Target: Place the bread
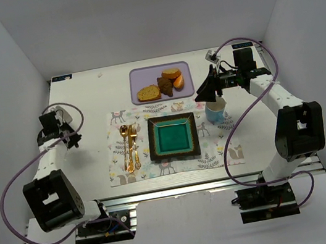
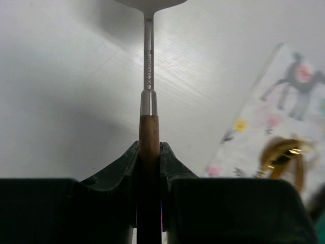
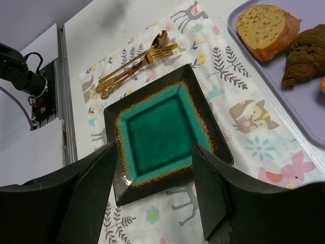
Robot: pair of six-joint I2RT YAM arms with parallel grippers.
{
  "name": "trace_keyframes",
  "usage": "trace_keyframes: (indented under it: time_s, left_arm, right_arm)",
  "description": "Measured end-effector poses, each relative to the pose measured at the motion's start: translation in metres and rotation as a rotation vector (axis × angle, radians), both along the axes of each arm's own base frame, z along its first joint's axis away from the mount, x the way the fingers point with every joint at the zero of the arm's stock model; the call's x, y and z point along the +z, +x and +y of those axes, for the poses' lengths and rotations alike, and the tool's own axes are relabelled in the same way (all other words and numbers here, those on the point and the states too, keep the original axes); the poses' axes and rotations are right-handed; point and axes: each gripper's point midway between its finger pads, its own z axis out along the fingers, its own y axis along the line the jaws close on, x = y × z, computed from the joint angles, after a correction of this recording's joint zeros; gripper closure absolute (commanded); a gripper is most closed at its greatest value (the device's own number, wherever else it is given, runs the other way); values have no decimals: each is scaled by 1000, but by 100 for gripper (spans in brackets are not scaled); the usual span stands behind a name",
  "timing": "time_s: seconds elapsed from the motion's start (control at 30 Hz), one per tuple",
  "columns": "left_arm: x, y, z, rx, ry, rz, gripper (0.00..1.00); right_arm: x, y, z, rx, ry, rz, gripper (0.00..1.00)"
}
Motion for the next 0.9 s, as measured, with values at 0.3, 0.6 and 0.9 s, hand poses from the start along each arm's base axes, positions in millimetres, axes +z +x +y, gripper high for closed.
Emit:
trace_keyframes:
  time_s: [0.3,0.6,0.9]
  left_arm:
    - [141,99,-98,-375,-127,-268,100]
    - [105,156,-183,-658,-10,-84,100]
    - [43,169,-190,-640,363,127,100]
  right_arm:
    - [1,-1,1,6,8,4,31]
    - [5,-4,2,21,23,-3,28]
    - [11,-7,2,31,34,-16,28]
